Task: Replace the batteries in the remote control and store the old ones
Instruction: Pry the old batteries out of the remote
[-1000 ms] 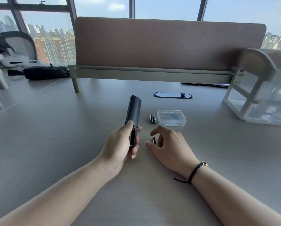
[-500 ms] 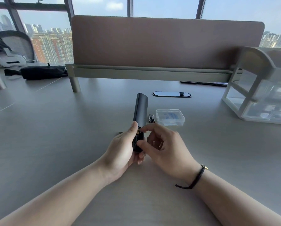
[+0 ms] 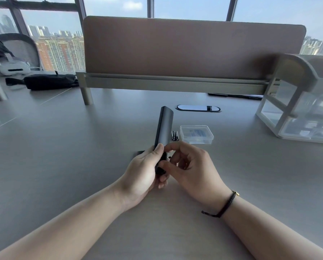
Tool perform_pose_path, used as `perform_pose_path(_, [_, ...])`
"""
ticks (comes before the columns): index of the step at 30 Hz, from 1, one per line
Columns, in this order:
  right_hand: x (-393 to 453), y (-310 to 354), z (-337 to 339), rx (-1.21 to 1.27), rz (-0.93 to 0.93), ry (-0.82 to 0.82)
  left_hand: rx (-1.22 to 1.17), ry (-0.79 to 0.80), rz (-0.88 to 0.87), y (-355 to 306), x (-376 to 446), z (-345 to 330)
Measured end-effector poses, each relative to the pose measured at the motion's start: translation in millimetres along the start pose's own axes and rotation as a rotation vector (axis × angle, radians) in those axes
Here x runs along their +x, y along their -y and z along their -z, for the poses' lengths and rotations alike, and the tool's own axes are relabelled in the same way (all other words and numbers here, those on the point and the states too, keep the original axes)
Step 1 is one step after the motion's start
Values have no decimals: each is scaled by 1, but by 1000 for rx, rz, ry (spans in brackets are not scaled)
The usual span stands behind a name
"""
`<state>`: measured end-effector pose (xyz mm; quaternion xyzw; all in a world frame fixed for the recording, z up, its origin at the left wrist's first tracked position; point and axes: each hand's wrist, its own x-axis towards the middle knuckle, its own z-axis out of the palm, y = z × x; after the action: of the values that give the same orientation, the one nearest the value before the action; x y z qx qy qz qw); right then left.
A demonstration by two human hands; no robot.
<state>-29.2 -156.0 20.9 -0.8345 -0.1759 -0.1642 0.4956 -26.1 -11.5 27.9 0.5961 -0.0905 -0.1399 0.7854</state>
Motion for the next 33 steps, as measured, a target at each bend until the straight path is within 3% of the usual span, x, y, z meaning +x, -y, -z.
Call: perform_pose_path(33, [7, 9, 4, 271, -58, 18, 127, -1, -82, 7, 0, 1])
